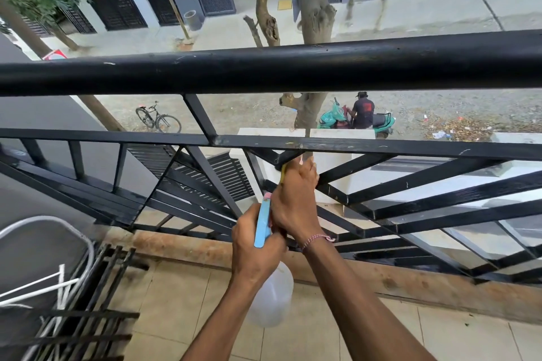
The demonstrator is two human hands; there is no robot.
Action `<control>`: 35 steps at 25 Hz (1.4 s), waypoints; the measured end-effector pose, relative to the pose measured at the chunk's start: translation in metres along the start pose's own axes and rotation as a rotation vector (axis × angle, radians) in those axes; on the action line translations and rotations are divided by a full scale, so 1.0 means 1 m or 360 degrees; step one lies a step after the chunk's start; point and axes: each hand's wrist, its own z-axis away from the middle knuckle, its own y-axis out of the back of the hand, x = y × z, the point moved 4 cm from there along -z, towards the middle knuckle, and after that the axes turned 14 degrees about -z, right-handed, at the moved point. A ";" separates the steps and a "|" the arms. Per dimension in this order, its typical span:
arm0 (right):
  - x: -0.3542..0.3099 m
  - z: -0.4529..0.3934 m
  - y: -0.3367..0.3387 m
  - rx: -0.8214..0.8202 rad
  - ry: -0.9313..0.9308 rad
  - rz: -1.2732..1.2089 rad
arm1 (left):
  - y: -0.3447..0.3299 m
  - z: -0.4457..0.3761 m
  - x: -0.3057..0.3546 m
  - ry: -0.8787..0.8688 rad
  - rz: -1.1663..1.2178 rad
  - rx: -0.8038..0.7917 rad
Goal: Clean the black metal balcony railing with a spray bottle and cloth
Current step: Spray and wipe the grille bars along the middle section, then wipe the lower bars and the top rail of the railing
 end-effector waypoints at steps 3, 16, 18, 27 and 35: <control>-0.006 0.003 0.000 0.0073 0.0188 -0.0162 | 0.011 -0.003 -0.011 0.0001 -0.0058 0.0064; 0.035 0.033 0.011 -0.0201 0.0665 0.0399 | 0.002 -0.010 0.002 0.0037 0.0053 0.0084; 0.059 0.037 0.028 -0.0245 0.0915 0.0713 | -0.001 -0.009 0.002 0.0025 0.0047 0.0005; 0.114 0.028 0.127 -0.0075 0.1150 0.1580 | -0.039 0.017 0.000 0.0013 0.0062 -0.0208; 0.095 0.014 0.045 0.0195 0.0215 0.0579 | -0.049 0.025 0.008 -0.0079 0.0022 -0.0243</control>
